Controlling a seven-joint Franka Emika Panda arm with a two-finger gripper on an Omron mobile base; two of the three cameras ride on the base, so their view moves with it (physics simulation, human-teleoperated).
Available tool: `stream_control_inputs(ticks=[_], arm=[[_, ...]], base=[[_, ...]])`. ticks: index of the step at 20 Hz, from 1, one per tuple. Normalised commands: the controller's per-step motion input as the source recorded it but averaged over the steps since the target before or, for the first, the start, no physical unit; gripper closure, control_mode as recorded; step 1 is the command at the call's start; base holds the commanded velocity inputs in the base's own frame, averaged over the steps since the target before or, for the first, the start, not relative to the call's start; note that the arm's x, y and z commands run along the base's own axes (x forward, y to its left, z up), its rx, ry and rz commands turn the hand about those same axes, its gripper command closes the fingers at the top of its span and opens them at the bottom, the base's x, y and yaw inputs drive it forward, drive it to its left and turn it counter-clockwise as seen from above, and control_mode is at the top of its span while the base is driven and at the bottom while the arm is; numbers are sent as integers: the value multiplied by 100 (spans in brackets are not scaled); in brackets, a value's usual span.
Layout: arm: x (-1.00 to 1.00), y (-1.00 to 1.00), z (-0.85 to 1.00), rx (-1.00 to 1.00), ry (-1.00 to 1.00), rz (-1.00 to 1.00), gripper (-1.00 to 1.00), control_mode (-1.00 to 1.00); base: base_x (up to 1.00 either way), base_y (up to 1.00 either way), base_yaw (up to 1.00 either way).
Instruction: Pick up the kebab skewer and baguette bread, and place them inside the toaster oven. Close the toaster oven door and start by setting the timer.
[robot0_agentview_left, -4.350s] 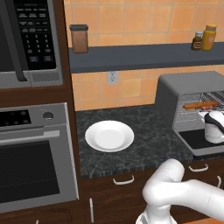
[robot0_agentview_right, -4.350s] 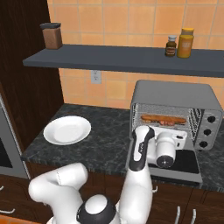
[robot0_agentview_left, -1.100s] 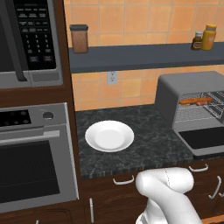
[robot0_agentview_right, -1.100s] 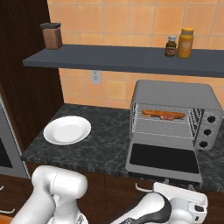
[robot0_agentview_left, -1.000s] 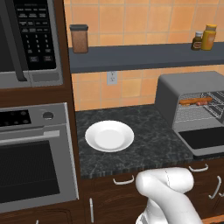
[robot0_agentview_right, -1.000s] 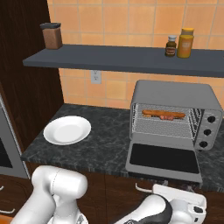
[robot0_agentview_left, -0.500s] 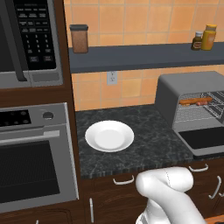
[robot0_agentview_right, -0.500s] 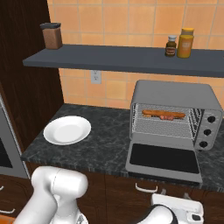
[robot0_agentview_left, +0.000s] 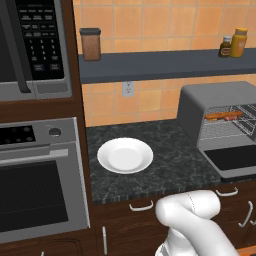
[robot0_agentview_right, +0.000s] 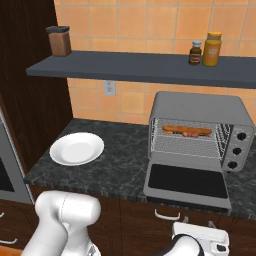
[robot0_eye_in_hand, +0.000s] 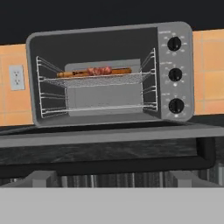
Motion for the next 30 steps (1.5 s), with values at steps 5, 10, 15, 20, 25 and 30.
stream_control_inputs(ticks=[5,10,15,20,25,30], arm=[[18,0,-31,-1,0,0,-100,-100],[30,6,-9,-1,0,-4,-100,-100],[15,11,-14,-3,0,-3,-100,-100],[13,1,-7,0,0,-1,-100,-100],[20,7,-7,0,0,0,-100,-100],[23,10,-2,0,0,0,-100,-100]], base=[[0,0,0],[0,0,0],[0,0,0],[0,0,0],[0,0,0],[0,0,0]])
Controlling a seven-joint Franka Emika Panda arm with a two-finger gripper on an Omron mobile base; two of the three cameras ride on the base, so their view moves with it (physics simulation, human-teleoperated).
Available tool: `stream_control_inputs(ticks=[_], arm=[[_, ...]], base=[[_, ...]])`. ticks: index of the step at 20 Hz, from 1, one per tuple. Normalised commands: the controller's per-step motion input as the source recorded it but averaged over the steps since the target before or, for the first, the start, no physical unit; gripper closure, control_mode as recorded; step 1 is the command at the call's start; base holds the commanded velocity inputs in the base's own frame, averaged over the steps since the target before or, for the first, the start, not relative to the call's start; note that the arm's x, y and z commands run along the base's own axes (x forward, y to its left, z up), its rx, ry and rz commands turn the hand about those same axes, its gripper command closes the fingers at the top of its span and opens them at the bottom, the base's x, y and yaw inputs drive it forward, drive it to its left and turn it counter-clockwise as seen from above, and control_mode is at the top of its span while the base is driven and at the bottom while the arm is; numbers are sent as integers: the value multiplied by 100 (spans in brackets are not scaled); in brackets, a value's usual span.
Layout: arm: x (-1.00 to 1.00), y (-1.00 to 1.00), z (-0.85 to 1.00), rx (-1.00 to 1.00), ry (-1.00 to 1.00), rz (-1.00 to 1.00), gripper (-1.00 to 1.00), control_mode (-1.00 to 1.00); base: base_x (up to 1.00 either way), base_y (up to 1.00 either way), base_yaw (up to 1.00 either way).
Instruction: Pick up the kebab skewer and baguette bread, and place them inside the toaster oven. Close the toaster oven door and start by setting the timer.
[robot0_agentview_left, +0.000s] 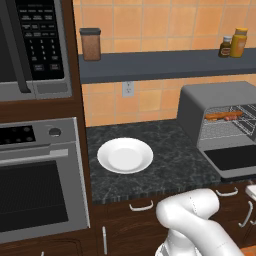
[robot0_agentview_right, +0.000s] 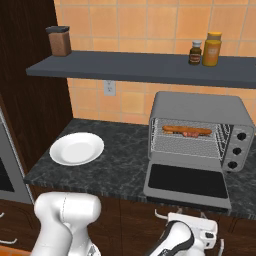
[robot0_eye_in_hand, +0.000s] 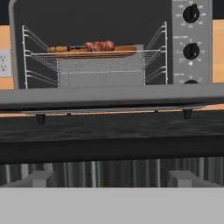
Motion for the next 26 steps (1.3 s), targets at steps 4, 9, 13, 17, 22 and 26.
stream_control_inputs(ticks=[4,9,13,17,22,26], arm=[[20,3,2,0,0,0,-100,-100],[20,4,14,0,0,0,-100,-100],[17,13,29,0,0,0,-100,-100],[19,18,27,0,0,0,-100,-100],[11,11,30,0,0,0,-100,-100],[16,9,40,0,0,0,-100,-100]], base=[[0,0,0],[0,0,0],[0,0,0],[0,0,0],[0,0,0],[0,0,0]])
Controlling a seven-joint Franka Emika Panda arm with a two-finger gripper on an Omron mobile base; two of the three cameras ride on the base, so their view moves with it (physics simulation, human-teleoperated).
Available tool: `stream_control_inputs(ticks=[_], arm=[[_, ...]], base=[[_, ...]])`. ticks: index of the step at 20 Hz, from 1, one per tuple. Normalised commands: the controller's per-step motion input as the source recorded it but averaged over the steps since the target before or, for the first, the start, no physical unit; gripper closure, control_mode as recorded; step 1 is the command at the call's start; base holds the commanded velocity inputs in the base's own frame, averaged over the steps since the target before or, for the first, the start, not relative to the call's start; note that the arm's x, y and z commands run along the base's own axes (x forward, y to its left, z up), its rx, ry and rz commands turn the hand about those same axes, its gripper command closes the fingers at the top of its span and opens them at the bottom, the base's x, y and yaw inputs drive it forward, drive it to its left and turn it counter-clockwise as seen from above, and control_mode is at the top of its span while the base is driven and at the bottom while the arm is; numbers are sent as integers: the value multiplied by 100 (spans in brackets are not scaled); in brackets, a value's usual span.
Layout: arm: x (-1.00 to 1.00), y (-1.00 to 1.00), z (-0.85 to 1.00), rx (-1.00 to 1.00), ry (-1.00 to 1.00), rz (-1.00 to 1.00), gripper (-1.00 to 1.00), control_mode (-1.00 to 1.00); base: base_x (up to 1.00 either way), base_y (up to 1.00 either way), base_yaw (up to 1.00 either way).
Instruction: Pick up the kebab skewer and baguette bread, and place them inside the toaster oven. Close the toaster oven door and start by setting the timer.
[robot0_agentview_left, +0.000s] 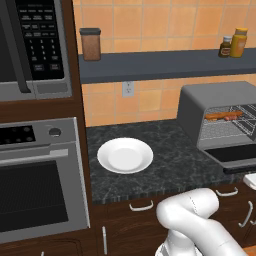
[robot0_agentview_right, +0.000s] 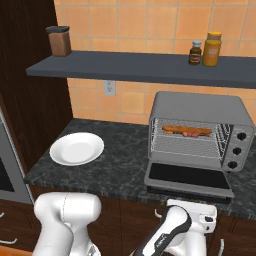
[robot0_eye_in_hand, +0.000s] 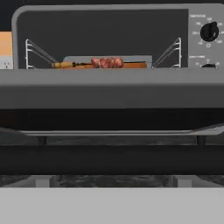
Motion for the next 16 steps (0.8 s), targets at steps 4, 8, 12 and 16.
stream_control_inputs(ticks=[4,8,12,16], arm=[[32,7,51,0,0,0,-100,-100],[37,9,42,0,0,0,-100,-100],[44,11,45,0,0,0,-100,-100],[61,5,45,0,0,0,-100,-100]], base=[[0,0,0],[0,0,0],[0,0,0],[0,0,0]])
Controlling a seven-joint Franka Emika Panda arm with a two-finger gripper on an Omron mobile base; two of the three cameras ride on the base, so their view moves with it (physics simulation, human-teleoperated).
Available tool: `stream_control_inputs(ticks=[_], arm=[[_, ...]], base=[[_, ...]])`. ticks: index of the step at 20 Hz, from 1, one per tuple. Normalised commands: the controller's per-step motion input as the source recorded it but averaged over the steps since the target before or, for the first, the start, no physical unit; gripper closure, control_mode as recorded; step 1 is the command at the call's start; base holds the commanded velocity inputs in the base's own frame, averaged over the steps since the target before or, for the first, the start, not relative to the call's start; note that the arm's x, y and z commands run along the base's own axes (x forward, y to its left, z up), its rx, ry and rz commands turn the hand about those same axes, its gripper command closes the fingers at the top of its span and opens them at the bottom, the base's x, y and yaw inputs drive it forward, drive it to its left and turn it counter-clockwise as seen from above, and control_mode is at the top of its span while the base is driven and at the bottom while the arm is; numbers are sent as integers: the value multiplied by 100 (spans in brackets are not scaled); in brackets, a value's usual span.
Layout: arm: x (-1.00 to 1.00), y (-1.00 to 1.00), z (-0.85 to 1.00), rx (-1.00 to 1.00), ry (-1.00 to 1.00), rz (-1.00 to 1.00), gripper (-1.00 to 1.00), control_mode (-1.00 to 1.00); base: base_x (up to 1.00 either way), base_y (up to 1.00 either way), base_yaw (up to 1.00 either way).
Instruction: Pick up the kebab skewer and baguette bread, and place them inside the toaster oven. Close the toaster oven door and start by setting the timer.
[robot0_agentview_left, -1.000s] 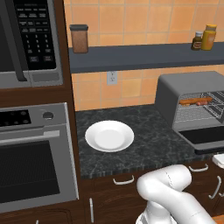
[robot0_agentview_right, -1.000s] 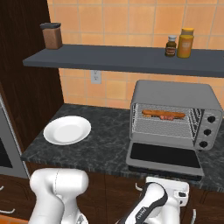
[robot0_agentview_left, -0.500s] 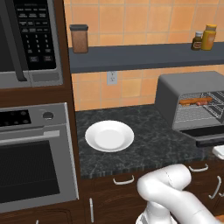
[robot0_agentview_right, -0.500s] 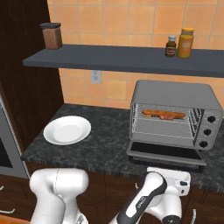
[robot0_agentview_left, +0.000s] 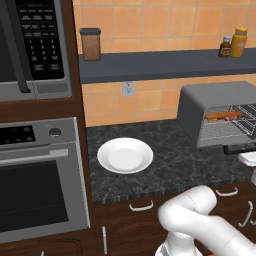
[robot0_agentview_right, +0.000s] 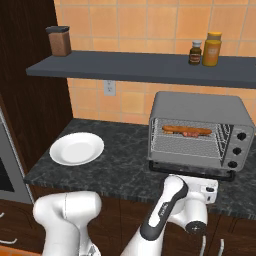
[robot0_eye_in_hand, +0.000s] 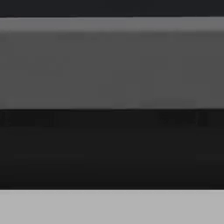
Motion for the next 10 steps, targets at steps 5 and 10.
stream_control_inputs(ticks=[5,10], arm=[[74,12,38,0,0,0,-100,-100],[79,16,38,0,-1,-3,-100,-100]], base=[[0,0,0],[0,0,0]])
